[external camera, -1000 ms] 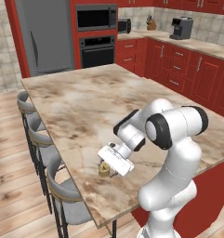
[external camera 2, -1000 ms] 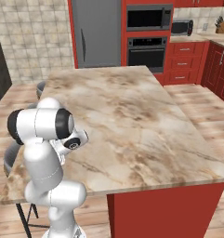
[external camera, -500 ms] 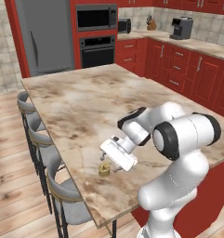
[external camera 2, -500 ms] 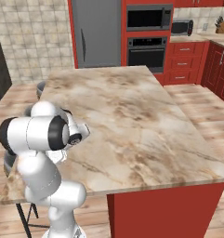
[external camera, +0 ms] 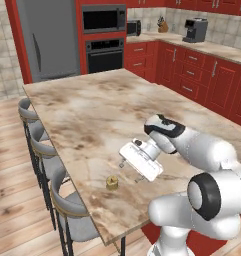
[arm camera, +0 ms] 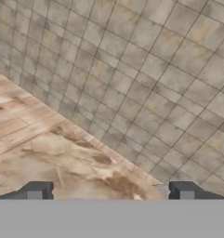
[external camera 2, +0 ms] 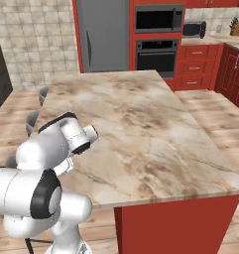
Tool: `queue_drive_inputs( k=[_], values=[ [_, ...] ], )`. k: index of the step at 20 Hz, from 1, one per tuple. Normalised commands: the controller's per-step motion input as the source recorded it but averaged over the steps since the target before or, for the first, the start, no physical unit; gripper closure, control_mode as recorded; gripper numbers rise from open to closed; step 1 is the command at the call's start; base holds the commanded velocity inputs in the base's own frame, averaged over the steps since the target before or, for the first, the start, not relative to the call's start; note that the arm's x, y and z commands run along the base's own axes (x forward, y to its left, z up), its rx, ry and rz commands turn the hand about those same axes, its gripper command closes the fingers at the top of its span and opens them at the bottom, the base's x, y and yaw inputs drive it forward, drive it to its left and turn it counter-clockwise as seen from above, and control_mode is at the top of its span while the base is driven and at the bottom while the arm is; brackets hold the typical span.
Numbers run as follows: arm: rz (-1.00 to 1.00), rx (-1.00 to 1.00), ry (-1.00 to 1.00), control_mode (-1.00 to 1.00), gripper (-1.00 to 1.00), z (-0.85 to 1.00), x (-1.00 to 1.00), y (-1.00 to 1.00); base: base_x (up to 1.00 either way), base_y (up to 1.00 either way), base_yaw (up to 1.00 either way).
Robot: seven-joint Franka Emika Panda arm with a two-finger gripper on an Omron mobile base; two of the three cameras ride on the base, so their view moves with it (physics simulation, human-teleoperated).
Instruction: Get the candle and the beer from the cabinet and move them to the dining counter.
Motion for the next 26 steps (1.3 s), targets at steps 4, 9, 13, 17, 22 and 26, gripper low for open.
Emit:
queue_drive_inputs(
  k=[4, 9, 13, 17, 22, 26],
  values=[
    [-0.03, 0.00, -0.15, -1.00, -1.00, 0.93, -0.85, -0.17, 0.00, 0.00, 0.00],
    [-0.12, 0.03, -0.09, -1.00, -1.00, 0.99, -0.85, -0.07, 0.00, 0.00, 0.00],
    [-0.22, 0.11, 0.00, -1.00, -1.00, 0.92, -0.90, -0.05, 0.00, 0.00, 0.00],
    [-0.29, 0.19, 0.07, -1.00, -1.00, 0.84, -0.91, -0.06, 0.00, 0.00, 0.00],
    [-0.36, 0.14, 0.22, -1.00, -1.00, 0.64, -0.61, -0.16, 0.00, 0.00, 0.00],
    [-0.45, 0.11, 0.34, -1.00, -1.00, 0.32, -0.36, -0.20, 0.00, 0.00, 0.00]
  ],
)
